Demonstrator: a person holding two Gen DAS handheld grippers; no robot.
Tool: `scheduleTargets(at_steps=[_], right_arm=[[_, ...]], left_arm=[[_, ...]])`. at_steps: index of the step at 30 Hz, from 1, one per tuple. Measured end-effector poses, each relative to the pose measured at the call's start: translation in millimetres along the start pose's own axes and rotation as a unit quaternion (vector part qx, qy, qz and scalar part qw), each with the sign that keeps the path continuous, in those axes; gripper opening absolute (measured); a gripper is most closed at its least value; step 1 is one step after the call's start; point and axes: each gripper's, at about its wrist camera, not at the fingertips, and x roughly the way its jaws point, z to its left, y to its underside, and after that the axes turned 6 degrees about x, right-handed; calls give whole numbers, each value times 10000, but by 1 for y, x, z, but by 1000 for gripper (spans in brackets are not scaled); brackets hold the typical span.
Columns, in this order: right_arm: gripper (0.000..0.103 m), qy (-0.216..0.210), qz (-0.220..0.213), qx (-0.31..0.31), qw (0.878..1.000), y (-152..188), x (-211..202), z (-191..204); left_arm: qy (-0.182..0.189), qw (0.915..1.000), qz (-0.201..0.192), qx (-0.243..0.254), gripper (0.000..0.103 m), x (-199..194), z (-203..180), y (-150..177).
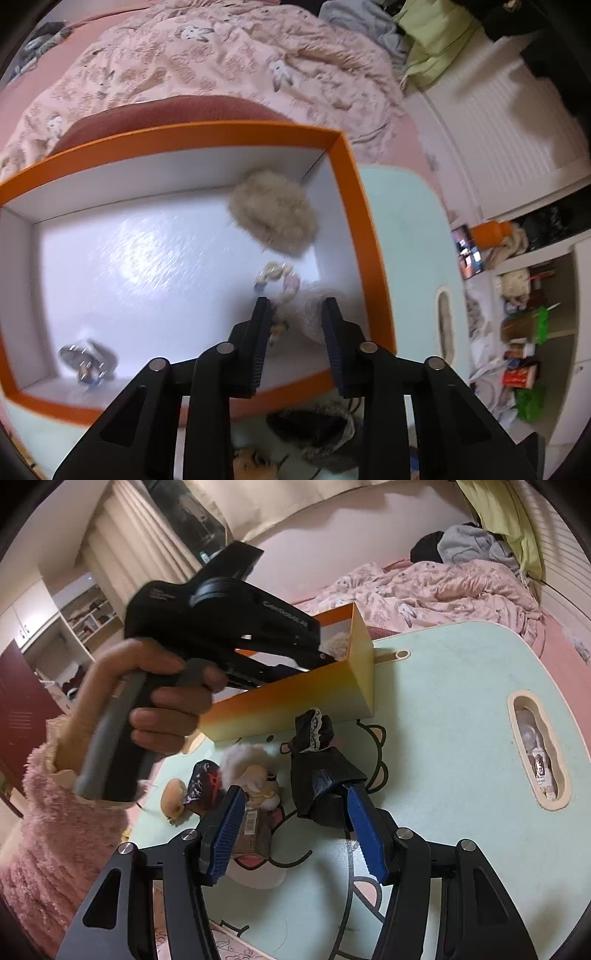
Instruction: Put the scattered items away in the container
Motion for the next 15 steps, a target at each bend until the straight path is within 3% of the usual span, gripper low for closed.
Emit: scheduleTargets(at_steps=[2,4,9,15], right_arm=[[58,10,8,16,10000,0,0,-1],[58,13,18,25,10000,0,1,-1],[58,15,32,32,10000,0,2,0],[58,26,33,20,10000,1,4,1]], left_arm=[[-2,9999,-157,-38,0,-5,5,-3],[-194,9991,-371,24,0,-16,10,-4],[127,9957,-912,-74,0,-65,26,-4],[493,9839,-1705,190,0,-140,32,46]])
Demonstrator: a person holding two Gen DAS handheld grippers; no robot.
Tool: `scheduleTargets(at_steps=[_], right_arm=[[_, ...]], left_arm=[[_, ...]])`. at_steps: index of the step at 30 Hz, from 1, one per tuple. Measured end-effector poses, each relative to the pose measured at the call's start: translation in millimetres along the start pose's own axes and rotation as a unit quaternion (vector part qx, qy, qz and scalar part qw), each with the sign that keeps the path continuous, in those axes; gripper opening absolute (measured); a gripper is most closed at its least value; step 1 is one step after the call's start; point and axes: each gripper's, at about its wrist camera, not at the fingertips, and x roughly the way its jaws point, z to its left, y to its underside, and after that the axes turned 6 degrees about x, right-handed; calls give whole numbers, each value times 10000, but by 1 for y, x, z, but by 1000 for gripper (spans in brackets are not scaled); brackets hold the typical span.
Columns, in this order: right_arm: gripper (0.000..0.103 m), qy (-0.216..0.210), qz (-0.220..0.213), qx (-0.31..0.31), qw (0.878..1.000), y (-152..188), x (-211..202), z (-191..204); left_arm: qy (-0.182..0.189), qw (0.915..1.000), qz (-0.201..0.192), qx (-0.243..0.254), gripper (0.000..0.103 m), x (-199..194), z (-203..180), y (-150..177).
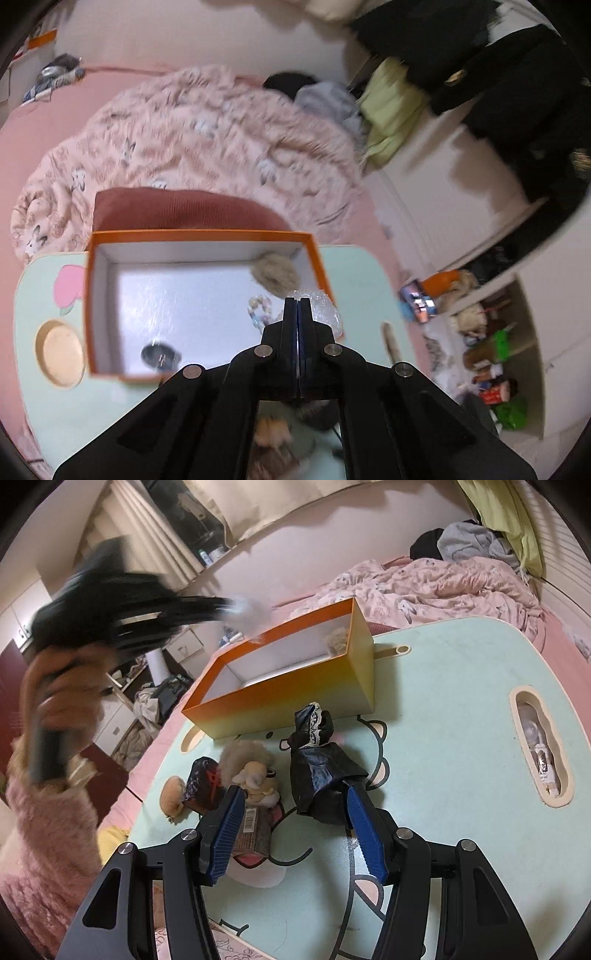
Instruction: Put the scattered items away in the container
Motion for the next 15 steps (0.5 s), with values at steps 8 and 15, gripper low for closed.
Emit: scheduleTargets(at_steps=[8,15], right_arm=[[58,22,59,-51,10000,1,4,2],[58,104,109,-104,9998,0,6,3]], left_arm=[[-860,9959,-198,-177,0,-24,50,75],[-811,9954,-47,-502,2,7,82,112]])
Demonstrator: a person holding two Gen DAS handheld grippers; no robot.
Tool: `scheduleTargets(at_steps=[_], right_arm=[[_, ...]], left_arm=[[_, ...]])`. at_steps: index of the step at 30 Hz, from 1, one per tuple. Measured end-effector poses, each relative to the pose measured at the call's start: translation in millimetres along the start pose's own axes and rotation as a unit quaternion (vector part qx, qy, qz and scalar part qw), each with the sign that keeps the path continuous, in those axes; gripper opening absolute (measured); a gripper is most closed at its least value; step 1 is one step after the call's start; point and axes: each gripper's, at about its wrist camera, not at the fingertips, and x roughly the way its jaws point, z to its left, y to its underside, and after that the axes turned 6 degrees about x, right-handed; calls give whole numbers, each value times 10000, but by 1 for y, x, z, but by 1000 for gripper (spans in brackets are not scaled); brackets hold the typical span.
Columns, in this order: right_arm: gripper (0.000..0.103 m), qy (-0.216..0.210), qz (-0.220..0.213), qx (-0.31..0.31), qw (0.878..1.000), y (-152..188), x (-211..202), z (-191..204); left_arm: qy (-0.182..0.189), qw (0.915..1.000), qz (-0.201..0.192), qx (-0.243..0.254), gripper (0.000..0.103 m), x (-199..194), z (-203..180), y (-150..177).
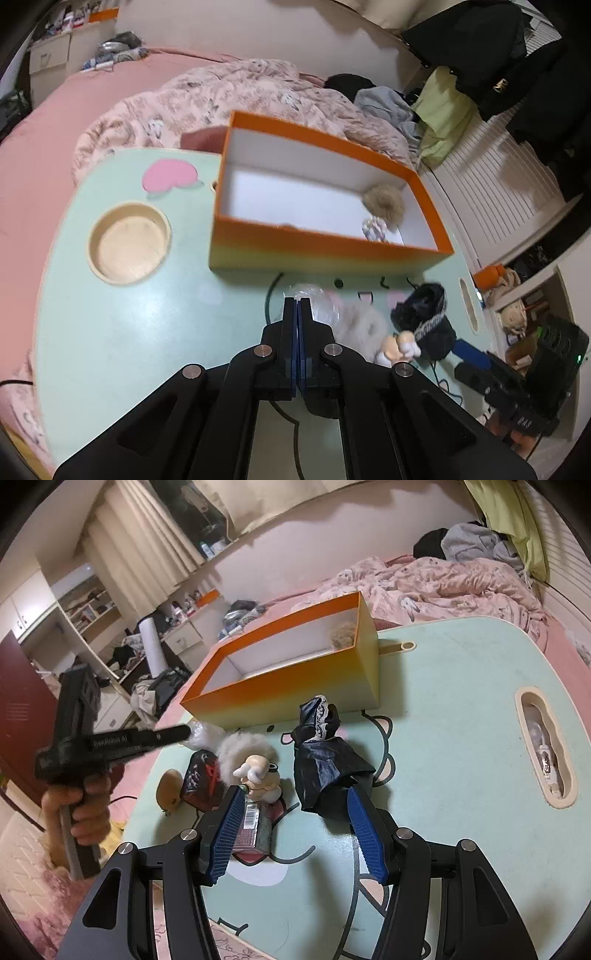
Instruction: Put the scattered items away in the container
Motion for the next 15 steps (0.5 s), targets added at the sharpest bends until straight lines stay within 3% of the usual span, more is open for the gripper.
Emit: scheduleTargets(at_steps=[1,2,4,5,7,10,15], right_arm=[[58,9,5,2,10000,0,0,0],[58,17,9,-4,10000,-1,1,0],[58,32,5,-27,10000,-1,0,1],[58,41,-2,-41,10000,-1,0,1],[58,50,-14,-58,10000,0,-1,3],[58,60,-25,-83,9999,0,-1,4],[58,123,-65,-290,9995,-20,-3,16]], left_arm=[[-28,10000,-16,-28,12,0,0,3],[-105,9999,-77,-111,30,-1,2,4],[-162,9990,-334,-258,49,-9,5,8],[-109,9980,-531,-312,53,-16,7,11],[-41,9954,-871,-397,53,-32,11,19],[-287,9926,-1121,-380,54,-47,12,34],[-555,9937,-965,88,54,-49,-3,46]])
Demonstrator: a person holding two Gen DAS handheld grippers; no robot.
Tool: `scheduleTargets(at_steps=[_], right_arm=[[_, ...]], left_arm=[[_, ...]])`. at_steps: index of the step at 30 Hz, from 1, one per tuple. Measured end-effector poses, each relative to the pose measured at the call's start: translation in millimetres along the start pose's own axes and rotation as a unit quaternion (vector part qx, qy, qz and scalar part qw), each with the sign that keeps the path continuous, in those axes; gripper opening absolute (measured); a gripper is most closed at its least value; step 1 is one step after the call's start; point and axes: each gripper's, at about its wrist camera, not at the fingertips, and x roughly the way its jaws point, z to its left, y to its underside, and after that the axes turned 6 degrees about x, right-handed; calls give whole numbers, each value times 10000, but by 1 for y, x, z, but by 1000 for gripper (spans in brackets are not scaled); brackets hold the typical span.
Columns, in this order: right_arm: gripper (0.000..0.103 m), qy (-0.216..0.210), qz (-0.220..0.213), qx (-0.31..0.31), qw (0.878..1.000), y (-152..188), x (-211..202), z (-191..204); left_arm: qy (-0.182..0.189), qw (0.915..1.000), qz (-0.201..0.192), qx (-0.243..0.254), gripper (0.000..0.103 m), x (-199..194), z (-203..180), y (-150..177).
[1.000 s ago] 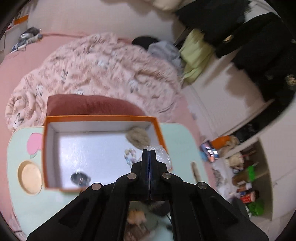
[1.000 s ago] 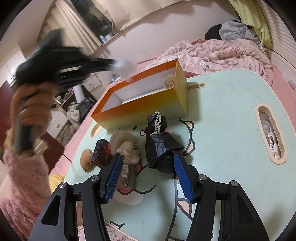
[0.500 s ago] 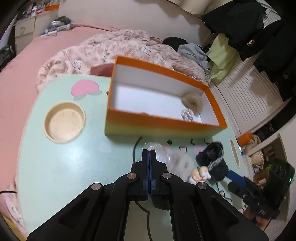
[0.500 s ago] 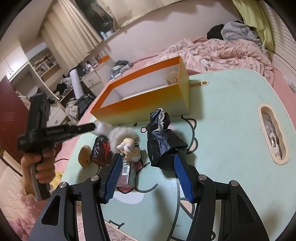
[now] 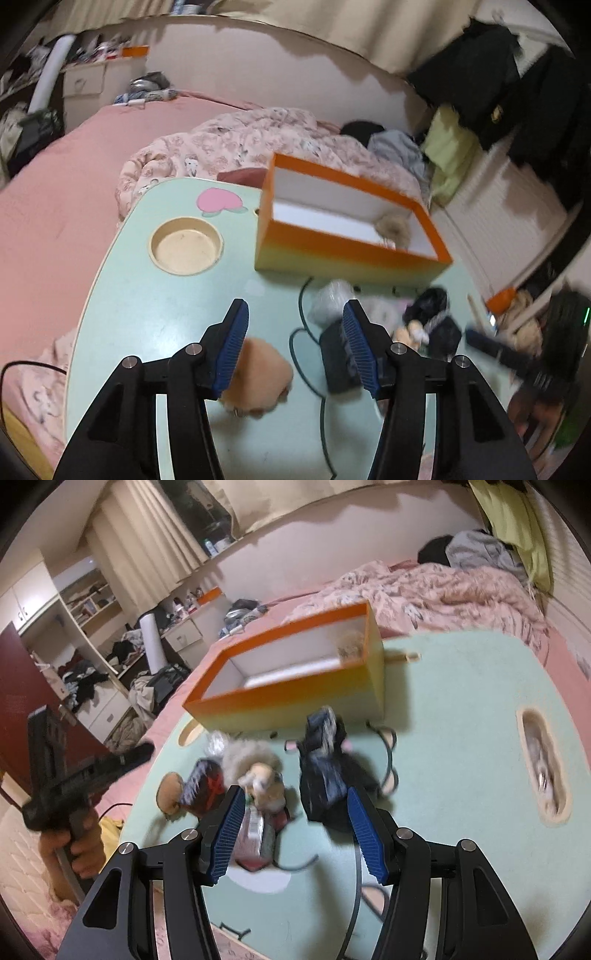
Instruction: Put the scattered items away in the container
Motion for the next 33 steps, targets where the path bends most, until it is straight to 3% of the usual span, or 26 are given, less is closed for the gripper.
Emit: scheduleTargets(at_steps=[5,8,10,12,16,20,21,23,26,30,33], right_arm=[[58,722,-115,-1093,9913,-72,15,44],[56,1433,449,-2082,9665,-112,64,70],[40,2035,786,-2508,9432,-131,103,74],[37,2459,1070,-2497,9304,-145,132,68],[37,2643,1759,-2465,9157,-151,168,55],[37,2995,2077,-2589,8945,-143,191,45],[37,2988,2200,-2564,8925,-142,196,41],[26,2888,2401,-2590,8898,-138,205,39],[24,2823,2239,-2586,8963,-136,198,46],[24,2452,1823,-2465,9197,-139,167,60],[24,2227,1553,-2513,9291,-134,138,74]], left_arm=[[196,9997,-126,37,54,-5,-9,0],[198,9997,-157,75,54,-5,-12,2],[230,9996,-125,117,54,-3,-13,5],[239,9996,-81,128,54,-2,-13,7],[304,9995,-71,80,54,-2,-10,9],[378,9992,-120,77,54,-5,-11,9],[389,9991,-125,79,54,-5,-12,9],[384,9992,-108,91,54,-5,-13,10],[389,9991,-113,109,54,-6,-13,10],[403,9991,-121,103,54,-6,-14,10],[398,9991,-90,138,54,-4,-17,11]])
